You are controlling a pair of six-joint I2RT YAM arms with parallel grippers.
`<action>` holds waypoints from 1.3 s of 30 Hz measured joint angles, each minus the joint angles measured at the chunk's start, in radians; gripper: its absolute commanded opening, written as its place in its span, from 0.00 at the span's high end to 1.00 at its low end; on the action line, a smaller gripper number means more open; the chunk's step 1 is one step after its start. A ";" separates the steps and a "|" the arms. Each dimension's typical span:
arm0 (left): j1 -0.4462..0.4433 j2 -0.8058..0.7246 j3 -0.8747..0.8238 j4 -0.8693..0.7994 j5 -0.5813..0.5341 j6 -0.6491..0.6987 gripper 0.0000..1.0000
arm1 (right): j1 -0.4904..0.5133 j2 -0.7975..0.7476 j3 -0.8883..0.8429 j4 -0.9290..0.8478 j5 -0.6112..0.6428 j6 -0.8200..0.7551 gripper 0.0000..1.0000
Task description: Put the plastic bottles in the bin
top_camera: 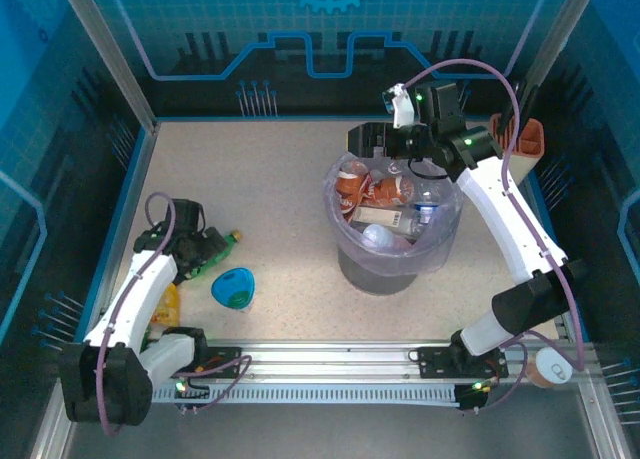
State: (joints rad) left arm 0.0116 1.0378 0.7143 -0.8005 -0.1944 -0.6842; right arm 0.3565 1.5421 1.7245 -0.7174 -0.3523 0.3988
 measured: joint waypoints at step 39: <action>0.075 0.632 0.402 0.158 -0.010 0.735 0.01 | -0.011 -0.018 -0.031 0.035 -0.020 0.008 0.05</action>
State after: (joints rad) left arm 0.0868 1.6699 1.1168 -0.6430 -0.2047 0.0505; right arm 0.3450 1.5238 1.6939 -0.6819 -0.3725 0.4065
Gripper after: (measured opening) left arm 0.992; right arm 0.948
